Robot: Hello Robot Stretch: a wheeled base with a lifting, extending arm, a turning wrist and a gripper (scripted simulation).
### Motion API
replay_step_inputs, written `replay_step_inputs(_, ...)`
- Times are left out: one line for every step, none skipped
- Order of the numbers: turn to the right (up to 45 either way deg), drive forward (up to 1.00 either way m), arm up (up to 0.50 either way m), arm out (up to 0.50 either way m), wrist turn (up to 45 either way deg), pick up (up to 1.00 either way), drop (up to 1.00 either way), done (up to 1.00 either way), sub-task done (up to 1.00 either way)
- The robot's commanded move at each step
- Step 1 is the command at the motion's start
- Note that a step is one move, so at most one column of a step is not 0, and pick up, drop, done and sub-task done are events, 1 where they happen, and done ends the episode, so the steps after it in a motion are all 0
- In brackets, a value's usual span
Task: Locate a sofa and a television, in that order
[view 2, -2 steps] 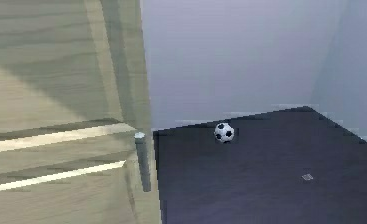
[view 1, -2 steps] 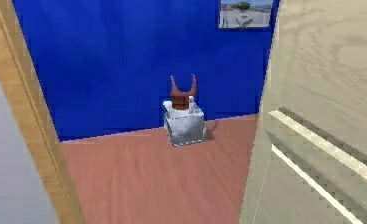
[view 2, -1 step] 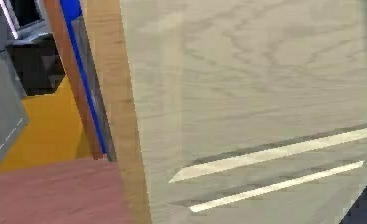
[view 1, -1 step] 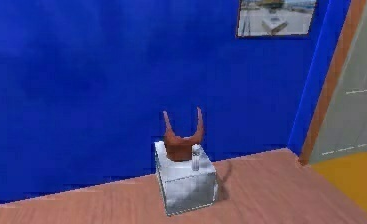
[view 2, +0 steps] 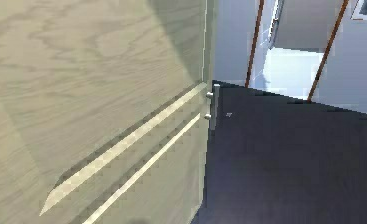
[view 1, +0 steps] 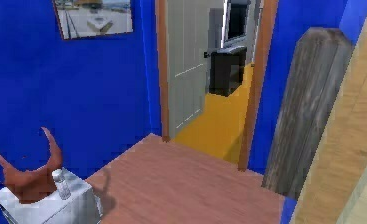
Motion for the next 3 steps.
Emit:
replay_step_inputs(0.0,0.05,0.0,0.0,0.0,0.0,0.0,0.0,0.0)
replay_step_inputs(-45.0,0.0,0.0,0.0,0.0,0.0,0.0,0.0,0.0)
replay_step_inputs(-9.0,0.0,0.0,0.0,0.0,0.0,0.0,0.0,0.0)
